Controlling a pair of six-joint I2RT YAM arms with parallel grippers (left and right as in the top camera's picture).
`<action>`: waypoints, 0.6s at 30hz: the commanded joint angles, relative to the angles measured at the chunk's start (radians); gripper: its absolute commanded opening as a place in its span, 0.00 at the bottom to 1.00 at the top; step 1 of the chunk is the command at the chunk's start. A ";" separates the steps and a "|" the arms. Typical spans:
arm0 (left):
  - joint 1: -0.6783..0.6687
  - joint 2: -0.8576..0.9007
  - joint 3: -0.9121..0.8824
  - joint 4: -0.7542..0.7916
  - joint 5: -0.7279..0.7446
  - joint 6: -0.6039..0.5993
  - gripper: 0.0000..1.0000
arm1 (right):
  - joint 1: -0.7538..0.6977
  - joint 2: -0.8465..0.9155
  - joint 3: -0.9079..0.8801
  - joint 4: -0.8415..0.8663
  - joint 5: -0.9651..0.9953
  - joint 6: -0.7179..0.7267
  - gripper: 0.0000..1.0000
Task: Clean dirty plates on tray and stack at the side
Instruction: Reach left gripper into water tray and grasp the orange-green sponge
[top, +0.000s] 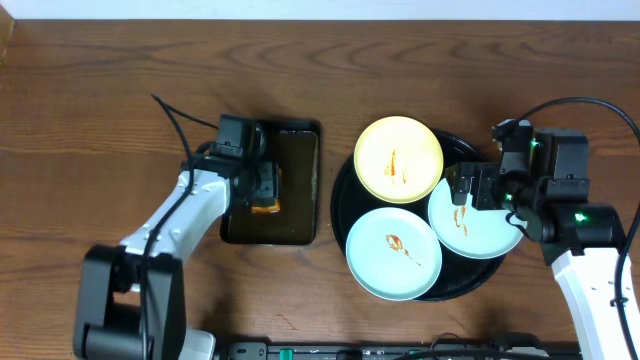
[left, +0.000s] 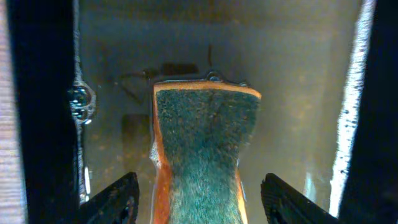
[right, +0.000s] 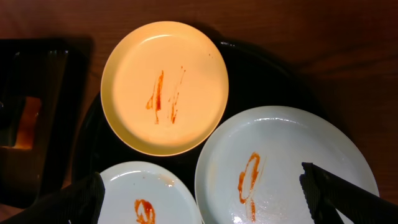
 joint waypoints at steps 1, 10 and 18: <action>-0.002 0.034 0.021 0.010 0.005 0.006 0.60 | -0.014 0.000 0.025 -0.002 -0.008 -0.002 0.99; -0.007 0.075 0.021 0.024 0.006 0.005 0.48 | -0.014 0.000 0.025 -0.002 -0.008 -0.002 0.99; -0.061 0.082 0.020 0.023 -0.059 0.005 0.08 | -0.014 0.000 0.025 -0.005 -0.008 -0.002 0.99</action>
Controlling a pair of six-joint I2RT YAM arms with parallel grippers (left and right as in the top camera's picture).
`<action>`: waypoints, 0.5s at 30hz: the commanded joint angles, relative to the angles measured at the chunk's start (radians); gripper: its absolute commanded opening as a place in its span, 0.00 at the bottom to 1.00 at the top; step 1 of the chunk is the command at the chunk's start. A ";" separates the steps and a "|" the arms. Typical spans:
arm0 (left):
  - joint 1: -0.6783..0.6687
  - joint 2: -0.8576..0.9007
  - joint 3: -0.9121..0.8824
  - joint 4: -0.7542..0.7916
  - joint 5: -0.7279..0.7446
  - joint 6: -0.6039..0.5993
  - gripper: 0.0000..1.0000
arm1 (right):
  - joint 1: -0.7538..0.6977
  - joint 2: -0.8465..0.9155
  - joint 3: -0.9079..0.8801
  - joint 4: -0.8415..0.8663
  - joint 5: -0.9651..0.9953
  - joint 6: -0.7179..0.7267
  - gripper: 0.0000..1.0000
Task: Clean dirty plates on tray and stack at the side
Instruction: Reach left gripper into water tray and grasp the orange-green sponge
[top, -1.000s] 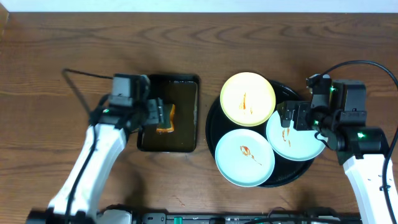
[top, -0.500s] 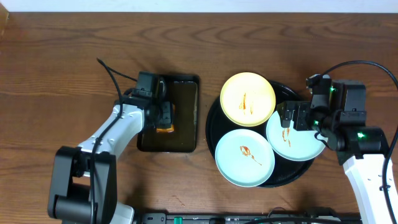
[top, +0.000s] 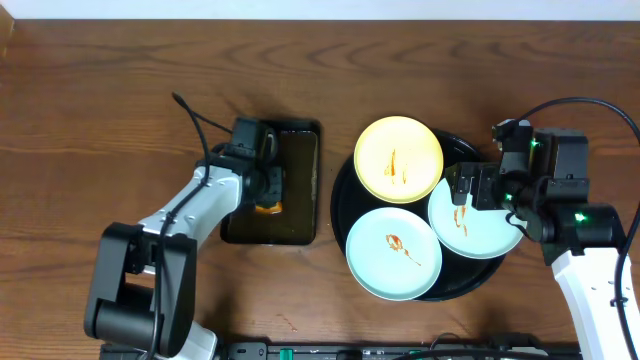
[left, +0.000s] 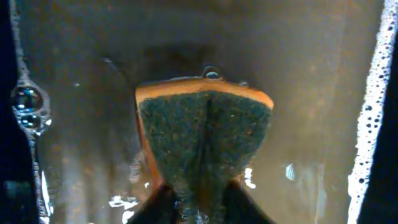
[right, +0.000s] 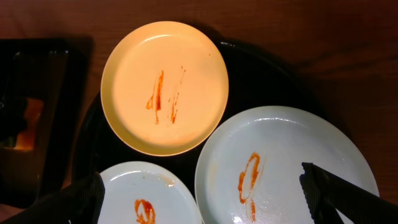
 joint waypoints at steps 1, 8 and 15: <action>-0.016 0.014 0.020 -0.007 -0.038 -0.003 0.08 | -0.014 0.000 0.025 -0.005 -0.008 -0.002 0.99; -0.015 -0.101 0.081 -0.033 -0.046 -0.013 0.08 | -0.014 0.000 0.025 -0.004 -0.008 -0.003 0.99; -0.015 -0.090 0.063 -0.028 -0.046 -0.021 0.07 | -0.014 0.000 0.025 -0.004 -0.008 -0.003 0.99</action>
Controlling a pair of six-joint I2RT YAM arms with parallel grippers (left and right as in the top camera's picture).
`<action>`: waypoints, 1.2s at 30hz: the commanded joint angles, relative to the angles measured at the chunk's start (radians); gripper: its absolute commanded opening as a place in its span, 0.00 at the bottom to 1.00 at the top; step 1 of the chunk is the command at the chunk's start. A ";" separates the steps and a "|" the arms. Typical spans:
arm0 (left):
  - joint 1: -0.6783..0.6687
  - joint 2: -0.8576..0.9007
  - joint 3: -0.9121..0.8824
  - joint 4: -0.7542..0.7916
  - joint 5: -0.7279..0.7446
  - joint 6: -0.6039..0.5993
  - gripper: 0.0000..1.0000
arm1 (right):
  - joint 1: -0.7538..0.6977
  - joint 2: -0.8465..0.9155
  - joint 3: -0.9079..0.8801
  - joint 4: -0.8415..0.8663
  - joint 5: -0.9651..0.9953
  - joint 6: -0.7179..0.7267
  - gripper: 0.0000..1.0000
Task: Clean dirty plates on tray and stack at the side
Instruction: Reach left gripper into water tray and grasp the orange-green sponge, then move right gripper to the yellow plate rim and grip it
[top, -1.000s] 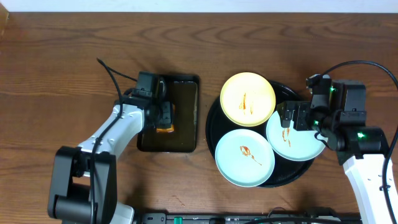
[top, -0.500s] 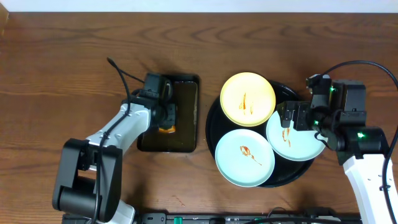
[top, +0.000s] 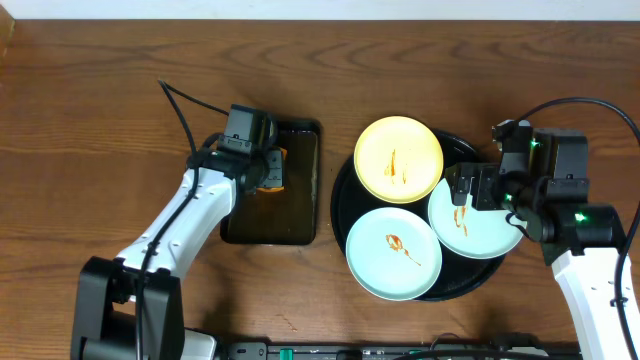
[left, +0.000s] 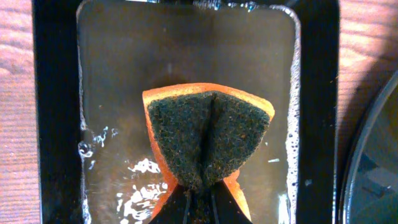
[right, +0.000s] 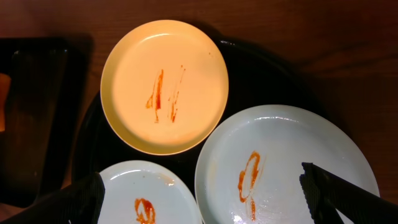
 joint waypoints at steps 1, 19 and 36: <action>-0.002 0.037 -0.005 0.006 -0.012 -0.011 0.08 | -0.014 0.000 0.025 -0.001 -0.008 -0.003 0.99; -0.002 0.060 0.002 -0.034 -0.011 -0.018 0.07 | -0.012 0.154 0.023 0.128 -0.008 -0.086 0.94; -0.002 -0.101 0.002 -0.045 0.032 -0.052 0.08 | -0.010 0.553 0.023 0.475 -0.008 -0.092 0.69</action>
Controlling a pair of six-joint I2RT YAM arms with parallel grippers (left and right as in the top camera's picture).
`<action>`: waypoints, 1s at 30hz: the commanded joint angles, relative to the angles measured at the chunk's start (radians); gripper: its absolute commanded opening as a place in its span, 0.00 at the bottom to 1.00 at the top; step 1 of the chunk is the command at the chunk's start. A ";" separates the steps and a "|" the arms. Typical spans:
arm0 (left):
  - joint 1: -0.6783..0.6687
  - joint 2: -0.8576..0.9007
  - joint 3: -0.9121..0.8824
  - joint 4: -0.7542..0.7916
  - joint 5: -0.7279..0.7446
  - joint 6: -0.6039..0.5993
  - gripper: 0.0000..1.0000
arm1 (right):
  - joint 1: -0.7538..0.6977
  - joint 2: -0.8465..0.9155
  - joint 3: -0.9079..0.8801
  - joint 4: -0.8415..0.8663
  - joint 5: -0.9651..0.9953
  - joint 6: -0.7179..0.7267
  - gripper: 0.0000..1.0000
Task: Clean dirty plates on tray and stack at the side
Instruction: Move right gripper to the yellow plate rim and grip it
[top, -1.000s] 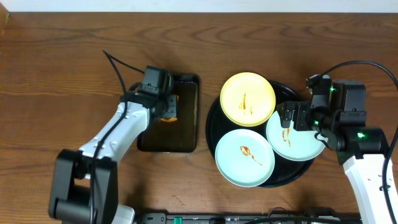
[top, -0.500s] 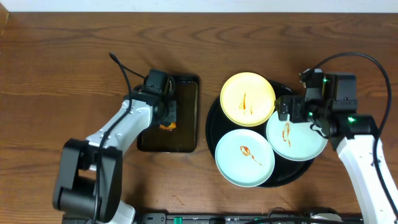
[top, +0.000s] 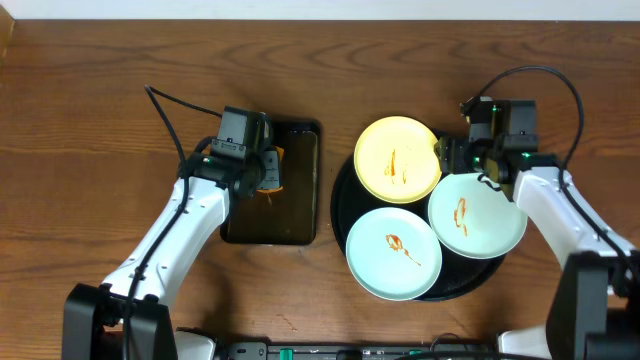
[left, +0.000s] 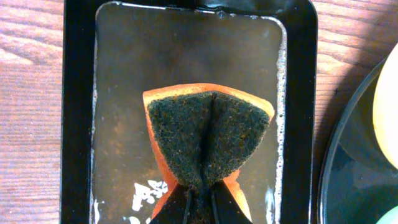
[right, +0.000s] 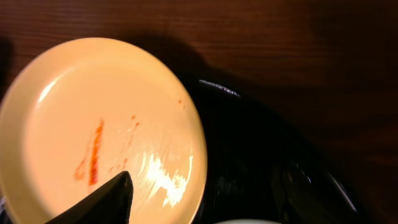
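An orange sponge with a dark green scouring face (left: 208, 134) is pinched in my shut left gripper (left: 199, 202), held above the black water pan (left: 78, 93). The left gripper (top: 268, 172) hangs over the pan's upper left part. On the round black tray (top: 341, 205) lie a yellow plate (top: 398, 158) and two pale blue plates (top: 394, 253) (top: 478, 215), each smeared with red sauce. My right gripper (top: 445, 157) is open at the yellow plate's right rim. In the right wrist view the yellow plate (right: 106, 124) shows, with one finger (right: 102, 202) over it.
The pan (top: 290, 215) holds soapy brown water and sits just left of the tray. Brown wooden table (top: 100, 100) lies all round. Cables run from both arms.
My right gripper was over the right pale blue plate and is now further back, at the yellow plate's right rim. The left gripper holds the sponge a little higher above the pan.
My left gripper stood open around the sponge in the water, then shut on it, then held it up out of the water, and now a bit higher. The right arm stayed still over the tray until its shift to the yellow plate.
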 joint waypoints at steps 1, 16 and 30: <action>-0.002 -0.014 0.008 0.005 0.041 -0.010 0.08 | -0.010 0.074 0.019 0.044 -0.008 -0.005 0.66; -0.052 -0.014 0.008 0.056 0.042 -0.030 0.08 | 0.050 0.236 0.019 0.124 -0.113 0.084 0.25; -0.145 -0.014 0.036 0.152 0.121 -0.136 0.07 | 0.080 0.236 0.019 0.063 -0.165 0.128 0.01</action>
